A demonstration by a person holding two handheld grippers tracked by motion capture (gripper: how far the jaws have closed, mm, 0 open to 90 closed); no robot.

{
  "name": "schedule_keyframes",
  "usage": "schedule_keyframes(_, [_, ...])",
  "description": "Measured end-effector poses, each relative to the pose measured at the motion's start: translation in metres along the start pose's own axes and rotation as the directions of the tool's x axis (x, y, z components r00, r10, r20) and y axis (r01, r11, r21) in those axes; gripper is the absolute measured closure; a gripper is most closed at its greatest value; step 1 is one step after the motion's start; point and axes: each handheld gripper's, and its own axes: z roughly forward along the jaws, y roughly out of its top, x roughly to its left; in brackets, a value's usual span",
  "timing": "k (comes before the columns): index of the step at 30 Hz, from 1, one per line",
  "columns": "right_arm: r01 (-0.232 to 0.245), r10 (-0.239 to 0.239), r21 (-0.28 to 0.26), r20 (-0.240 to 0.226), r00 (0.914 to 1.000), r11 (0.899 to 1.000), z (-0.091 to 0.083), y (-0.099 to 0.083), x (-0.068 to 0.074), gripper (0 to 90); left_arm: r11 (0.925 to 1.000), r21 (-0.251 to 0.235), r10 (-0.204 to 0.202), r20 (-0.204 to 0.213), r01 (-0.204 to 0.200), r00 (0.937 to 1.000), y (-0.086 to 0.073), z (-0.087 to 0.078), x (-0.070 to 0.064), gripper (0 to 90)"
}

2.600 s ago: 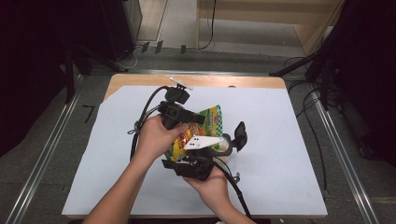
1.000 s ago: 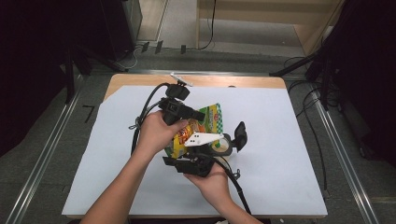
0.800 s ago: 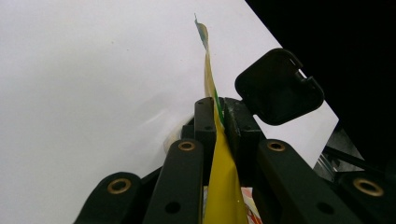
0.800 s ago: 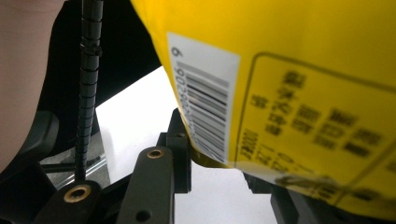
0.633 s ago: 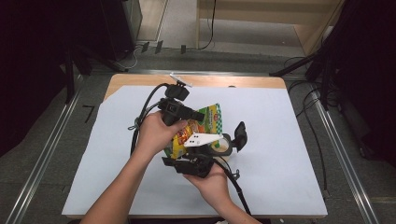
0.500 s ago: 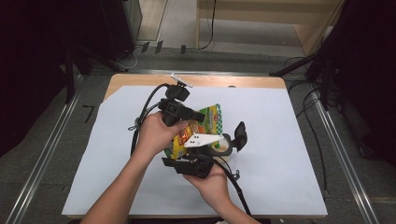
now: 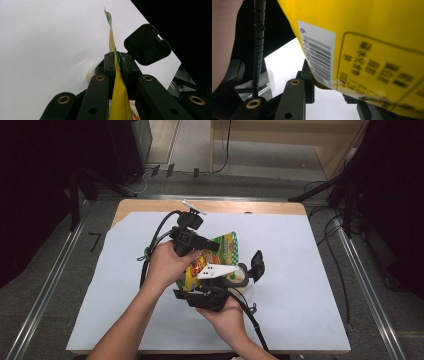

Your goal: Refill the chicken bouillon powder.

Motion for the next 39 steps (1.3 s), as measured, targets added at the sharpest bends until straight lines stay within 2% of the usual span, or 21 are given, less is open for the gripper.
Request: schedule_keyframes(39, [-0.019,0.019,-0.003,-0.010,0.9998,1.000,0.0003,-0.0066,0.0007,70.6,0.9998,0.017,0.009,-0.002,-0.009,1.0000,-0.0022,0.0040,-0.0008,85.4])
